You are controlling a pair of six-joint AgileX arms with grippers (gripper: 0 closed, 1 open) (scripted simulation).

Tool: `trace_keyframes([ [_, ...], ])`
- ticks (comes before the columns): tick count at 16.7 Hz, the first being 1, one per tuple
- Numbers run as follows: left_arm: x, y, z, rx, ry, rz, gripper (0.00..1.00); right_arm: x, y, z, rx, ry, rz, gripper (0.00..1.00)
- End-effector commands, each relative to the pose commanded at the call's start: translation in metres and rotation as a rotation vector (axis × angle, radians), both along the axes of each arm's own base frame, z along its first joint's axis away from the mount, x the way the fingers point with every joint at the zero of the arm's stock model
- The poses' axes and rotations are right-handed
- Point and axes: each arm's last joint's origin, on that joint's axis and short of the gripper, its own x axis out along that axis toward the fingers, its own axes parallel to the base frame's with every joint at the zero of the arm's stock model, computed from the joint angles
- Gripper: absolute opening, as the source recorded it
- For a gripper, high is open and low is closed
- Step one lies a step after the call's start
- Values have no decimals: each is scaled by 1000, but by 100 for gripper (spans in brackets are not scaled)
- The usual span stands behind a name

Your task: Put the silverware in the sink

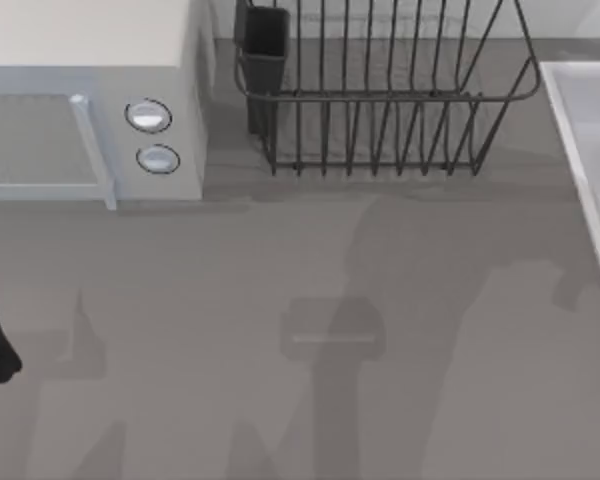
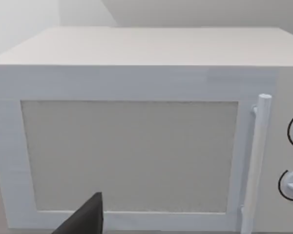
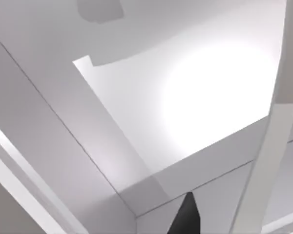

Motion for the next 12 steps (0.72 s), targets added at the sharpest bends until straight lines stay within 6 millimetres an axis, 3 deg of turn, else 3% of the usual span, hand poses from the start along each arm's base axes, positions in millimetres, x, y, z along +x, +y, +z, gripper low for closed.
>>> trace_keyframes([
  [5,0,0,0,0,0,0,100,50,31,-20,-11,-15,-18,0],
  [8,0,0,0,0,0,0,100,61,44,-30,-16,-18,-28,0],
  [12,0,0,0,0,0,0,100,63,47,-31,-17,-20,-30,0],
])
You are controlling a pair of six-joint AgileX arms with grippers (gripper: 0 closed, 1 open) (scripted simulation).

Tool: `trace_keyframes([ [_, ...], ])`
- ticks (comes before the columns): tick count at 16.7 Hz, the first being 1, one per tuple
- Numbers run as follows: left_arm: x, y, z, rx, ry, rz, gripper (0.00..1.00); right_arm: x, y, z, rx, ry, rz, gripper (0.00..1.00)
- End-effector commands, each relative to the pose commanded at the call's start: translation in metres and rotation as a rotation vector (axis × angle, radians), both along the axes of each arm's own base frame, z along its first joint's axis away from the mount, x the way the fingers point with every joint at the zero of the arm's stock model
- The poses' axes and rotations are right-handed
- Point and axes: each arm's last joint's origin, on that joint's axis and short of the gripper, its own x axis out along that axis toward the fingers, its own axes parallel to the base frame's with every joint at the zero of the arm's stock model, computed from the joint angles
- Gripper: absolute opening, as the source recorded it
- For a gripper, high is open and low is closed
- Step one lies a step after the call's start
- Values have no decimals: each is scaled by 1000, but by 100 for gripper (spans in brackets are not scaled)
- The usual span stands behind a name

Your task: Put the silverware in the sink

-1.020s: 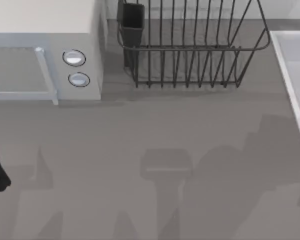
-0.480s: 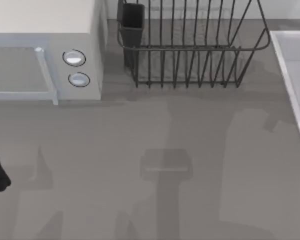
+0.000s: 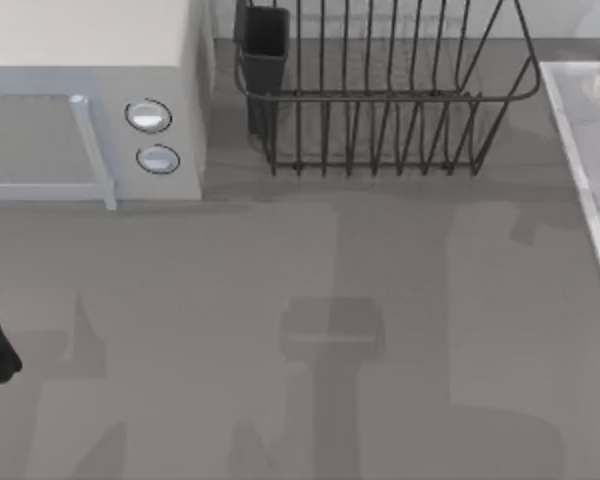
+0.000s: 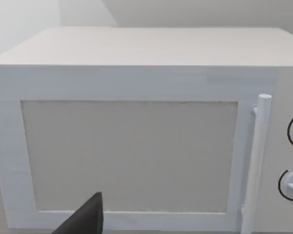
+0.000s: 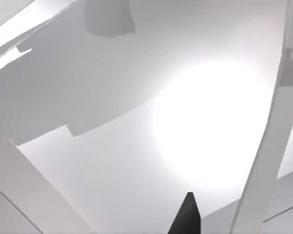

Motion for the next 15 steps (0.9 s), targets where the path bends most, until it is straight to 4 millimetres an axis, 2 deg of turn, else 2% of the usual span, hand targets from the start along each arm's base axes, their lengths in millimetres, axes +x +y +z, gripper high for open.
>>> trace_keyframes([
  [4,0,0,0,0,0,0,100,0,-2,-2,0,-3,-5,0],
  [7,0,0,0,0,0,0,100,2,-1,-15,0,-5,-1,0],
  [11,0,0,0,0,0,0,100,1,0,-41,1,8,0,0],
  [15,0,0,0,0,0,0,100,1,0,-45,0,0,0,0],
])
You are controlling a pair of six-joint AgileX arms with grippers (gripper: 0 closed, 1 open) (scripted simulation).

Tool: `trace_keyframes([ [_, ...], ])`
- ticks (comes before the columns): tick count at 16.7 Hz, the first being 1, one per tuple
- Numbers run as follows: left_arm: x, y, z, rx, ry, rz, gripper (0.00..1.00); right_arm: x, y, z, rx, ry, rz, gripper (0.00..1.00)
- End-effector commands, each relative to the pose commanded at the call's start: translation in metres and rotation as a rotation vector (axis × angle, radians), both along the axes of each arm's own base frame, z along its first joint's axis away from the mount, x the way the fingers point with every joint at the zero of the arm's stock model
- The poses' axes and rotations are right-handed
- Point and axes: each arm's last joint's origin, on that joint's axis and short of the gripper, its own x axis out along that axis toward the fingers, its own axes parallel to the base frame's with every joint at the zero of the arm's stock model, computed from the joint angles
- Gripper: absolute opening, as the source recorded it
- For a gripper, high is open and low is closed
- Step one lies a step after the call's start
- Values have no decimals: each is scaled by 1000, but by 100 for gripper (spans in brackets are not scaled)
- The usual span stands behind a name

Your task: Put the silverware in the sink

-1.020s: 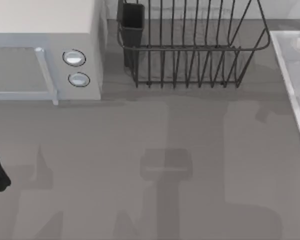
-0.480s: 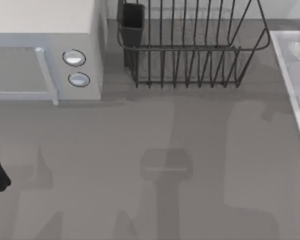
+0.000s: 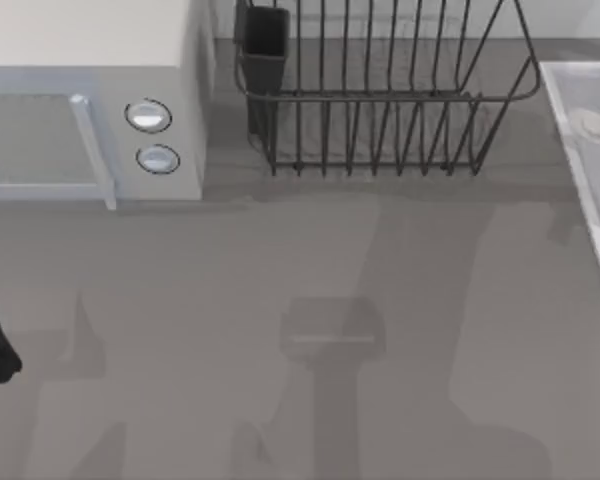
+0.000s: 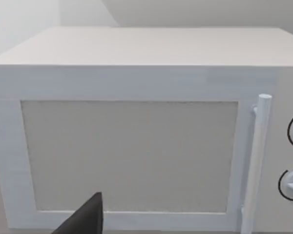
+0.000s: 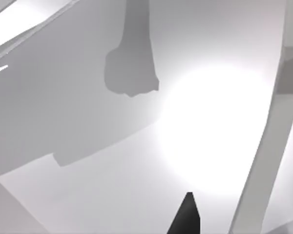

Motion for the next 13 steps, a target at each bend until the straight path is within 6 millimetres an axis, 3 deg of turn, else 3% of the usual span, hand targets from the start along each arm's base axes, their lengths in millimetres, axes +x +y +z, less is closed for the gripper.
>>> trace_keyframes([
  [2,0,0,0,0,0,0,100,0,0,0,0,0,0,0],
  [13,0,0,0,0,0,0,100,0,0,0,0,0,0,83],
])
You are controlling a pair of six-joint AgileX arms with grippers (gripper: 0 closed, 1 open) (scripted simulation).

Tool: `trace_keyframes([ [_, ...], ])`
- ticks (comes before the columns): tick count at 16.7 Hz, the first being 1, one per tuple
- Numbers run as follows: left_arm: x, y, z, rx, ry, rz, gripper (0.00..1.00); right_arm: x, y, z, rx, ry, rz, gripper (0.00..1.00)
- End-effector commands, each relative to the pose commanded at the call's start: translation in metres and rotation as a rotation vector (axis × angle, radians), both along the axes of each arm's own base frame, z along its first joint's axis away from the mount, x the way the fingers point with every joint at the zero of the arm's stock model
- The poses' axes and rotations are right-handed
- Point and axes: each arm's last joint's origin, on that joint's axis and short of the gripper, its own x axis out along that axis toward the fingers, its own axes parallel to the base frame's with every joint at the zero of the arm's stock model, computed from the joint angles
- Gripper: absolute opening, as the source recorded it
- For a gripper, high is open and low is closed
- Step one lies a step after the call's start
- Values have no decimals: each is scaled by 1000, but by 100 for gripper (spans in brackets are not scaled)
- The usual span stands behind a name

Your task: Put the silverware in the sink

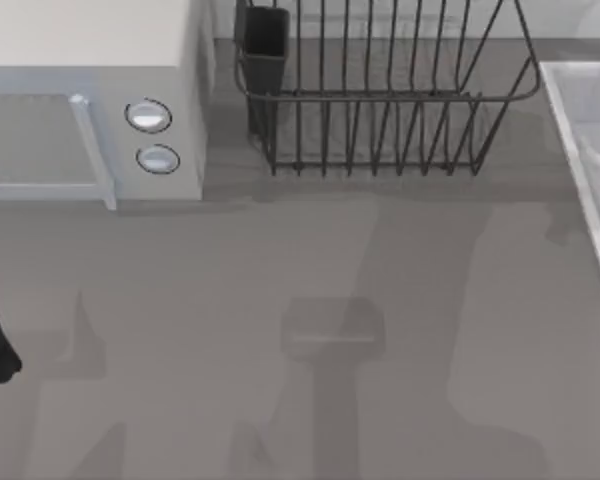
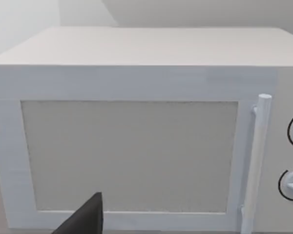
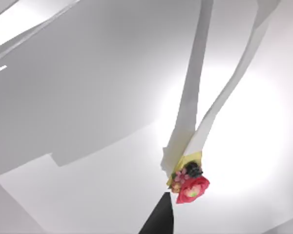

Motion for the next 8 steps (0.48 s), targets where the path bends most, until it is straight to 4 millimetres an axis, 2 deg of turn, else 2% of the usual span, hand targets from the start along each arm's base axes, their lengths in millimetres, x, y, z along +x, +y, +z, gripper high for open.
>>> trace_keyframes([
  [2,0,0,0,0,0,0,100,0,0,0,0,0,0,98],
  [8,0,0,0,0,0,0,100,0,0,0,0,0,0,100],
])
